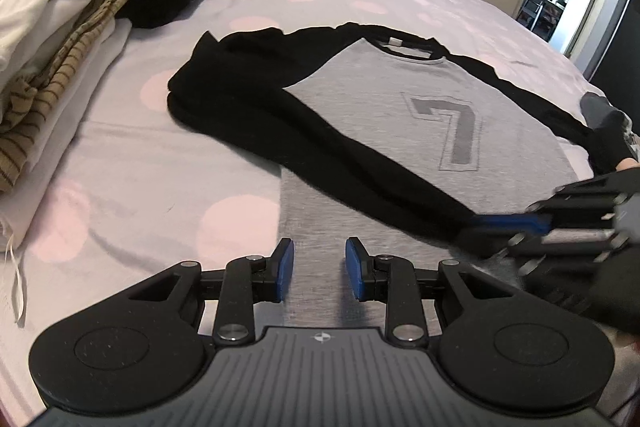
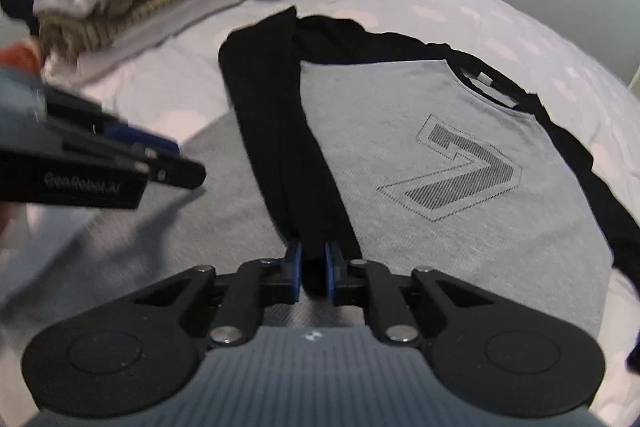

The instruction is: Fold clothes

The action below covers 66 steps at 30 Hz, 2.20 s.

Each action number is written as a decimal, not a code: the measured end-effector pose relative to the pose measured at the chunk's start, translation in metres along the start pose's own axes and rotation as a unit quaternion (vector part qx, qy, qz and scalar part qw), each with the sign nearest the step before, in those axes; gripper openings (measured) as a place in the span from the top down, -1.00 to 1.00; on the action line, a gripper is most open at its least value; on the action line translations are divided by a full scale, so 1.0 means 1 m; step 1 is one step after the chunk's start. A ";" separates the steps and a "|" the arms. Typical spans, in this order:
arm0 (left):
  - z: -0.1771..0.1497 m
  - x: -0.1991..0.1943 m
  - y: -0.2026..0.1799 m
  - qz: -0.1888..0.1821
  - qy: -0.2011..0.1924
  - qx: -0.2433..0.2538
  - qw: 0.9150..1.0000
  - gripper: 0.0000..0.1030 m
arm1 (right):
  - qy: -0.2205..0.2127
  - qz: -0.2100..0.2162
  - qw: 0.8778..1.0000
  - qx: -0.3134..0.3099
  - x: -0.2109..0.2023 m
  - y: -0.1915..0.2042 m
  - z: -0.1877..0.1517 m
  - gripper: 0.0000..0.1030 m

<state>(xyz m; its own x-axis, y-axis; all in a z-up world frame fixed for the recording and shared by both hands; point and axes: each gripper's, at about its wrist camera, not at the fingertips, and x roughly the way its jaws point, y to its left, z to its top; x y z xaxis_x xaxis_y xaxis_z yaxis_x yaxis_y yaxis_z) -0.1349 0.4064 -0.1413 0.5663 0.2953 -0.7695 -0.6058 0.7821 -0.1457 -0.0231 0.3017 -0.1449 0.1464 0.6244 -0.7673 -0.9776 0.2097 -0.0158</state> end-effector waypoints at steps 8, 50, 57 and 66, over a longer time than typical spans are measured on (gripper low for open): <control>-0.004 0.007 -0.007 0.026 -0.005 0.036 0.999 0.35 | -0.043 0.073 0.993 0.081 -0.046 -0.034 0.071 0.81; 0.066 0.101 0.054 0.029 -0.102 -0.138 0.985 0.37 | -0.150 -0.089 0.965 0.194 -0.117 -0.200 0.218 0.83; 0.066 0.101 0.053 0.035 -0.103 -0.127 0.986 0.37 | -0.016 -0.133 0.933 0.334 -0.041 -0.292 0.113 0.86; 0.066 0.101 0.050 0.042 -0.104 -0.120 0.986 0.37 | -0.001 -0.152 0.910 0.385 0.005 -0.336 0.062 0.74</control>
<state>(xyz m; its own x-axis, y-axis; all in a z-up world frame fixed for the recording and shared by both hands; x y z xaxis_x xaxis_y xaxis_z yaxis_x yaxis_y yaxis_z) -0.0711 0.5114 -0.1855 0.5954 0.4798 -0.6445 -0.7567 0.6046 -0.2489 0.3159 0.2810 -0.1035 0.3943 0.4504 -0.8010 -0.4955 0.8383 0.2275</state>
